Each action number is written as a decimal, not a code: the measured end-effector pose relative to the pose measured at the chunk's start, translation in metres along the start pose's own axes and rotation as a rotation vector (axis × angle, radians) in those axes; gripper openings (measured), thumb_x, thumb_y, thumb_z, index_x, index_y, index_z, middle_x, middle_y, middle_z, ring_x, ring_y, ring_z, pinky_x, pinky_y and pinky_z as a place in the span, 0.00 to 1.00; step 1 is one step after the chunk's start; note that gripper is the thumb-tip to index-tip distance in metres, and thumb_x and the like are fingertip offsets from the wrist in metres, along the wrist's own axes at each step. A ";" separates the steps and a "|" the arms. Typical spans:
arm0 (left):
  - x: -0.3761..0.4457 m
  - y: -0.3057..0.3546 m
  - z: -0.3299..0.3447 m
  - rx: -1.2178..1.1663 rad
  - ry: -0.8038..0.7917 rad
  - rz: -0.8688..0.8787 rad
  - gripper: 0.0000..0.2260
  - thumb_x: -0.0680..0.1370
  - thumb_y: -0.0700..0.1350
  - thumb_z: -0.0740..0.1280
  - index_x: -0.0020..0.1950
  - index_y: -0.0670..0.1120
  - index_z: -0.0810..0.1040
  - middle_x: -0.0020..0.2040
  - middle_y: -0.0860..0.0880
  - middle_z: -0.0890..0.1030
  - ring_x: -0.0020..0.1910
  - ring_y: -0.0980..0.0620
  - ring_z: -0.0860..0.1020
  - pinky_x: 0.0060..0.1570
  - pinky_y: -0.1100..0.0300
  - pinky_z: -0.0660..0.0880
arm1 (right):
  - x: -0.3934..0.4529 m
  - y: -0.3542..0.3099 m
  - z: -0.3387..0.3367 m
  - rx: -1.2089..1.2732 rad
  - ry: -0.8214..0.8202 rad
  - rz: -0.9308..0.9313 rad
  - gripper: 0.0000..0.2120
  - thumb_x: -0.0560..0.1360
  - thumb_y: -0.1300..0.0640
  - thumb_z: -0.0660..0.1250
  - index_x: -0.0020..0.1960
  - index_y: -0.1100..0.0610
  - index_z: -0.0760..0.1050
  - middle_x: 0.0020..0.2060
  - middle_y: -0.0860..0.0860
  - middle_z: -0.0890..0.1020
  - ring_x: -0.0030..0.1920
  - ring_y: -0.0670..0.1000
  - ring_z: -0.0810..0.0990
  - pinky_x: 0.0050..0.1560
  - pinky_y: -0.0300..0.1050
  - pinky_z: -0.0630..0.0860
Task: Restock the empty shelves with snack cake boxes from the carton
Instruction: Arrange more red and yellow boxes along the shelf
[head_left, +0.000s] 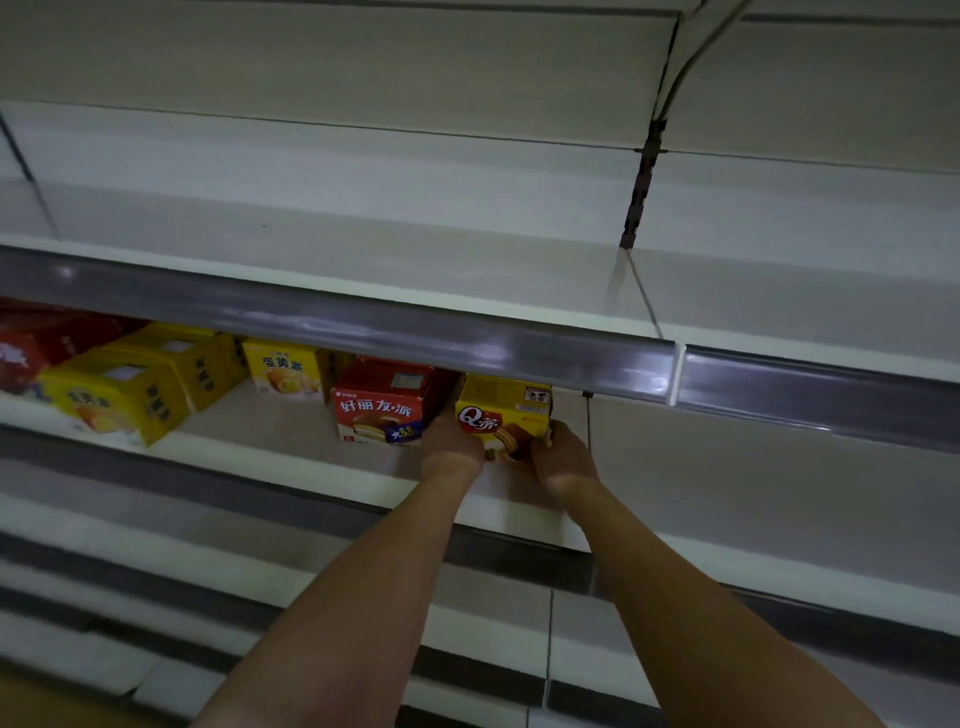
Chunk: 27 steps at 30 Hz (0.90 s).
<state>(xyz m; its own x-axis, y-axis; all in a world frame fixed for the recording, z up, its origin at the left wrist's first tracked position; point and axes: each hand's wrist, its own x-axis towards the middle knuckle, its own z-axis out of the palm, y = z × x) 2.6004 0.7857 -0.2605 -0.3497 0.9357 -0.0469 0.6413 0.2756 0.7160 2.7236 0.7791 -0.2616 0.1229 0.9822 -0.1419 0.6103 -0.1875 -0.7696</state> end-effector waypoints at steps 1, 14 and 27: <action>-0.004 0.001 -0.001 0.003 0.027 -0.015 0.15 0.80 0.37 0.59 0.67 0.40 0.71 0.66 0.40 0.74 0.64 0.42 0.73 0.59 0.54 0.70 | 0.000 0.005 -0.003 -0.030 0.014 -0.007 0.15 0.79 0.56 0.58 0.64 0.60 0.70 0.60 0.60 0.76 0.58 0.59 0.76 0.51 0.45 0.70; -0.132 -0.038 -0.020 -0.123 0.455 -0.226 0.15 0.80 0.40 0.60 0.66 0.40 0.72 0.60 0.40 0.78 0.56 0.40 0.76 0.52 0.54 0.73 | -0.061 0.027 -0.009 -0.163 -0.034 -0.349 0.14 0.80 0.53 0.56 0.55 0.58 0.78 0.52 0.57 0.81 0.52 0.58 0.78 0.42 0.42 0.66; -0.342 -0.176 -0.043 -0.136 0.699 -0.772 0.16 0.78 0.38 0.60 0.66 0.38 0.73 0.63 0.39 0.77 0.61 0.41 0.75 0.57 0.55 0.71 | -0.194 0.043 0.065 -0.421 -0.411 -0.874 0.18 0.80 0.53 0.57 0.66 0.57 0.73 0.62 0.55 0.78 0.61 0.55 0.75 0.58 0.44 0.71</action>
<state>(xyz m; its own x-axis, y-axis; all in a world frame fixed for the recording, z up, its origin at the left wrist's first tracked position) 2.5774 0.4076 -0.3408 -0.9754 0.1684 -0.1426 0.0088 0.6755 0.7373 2.6755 0.5811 -0.3077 -0.7180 0.6892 0.0970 0.5906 0.6771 -0.4389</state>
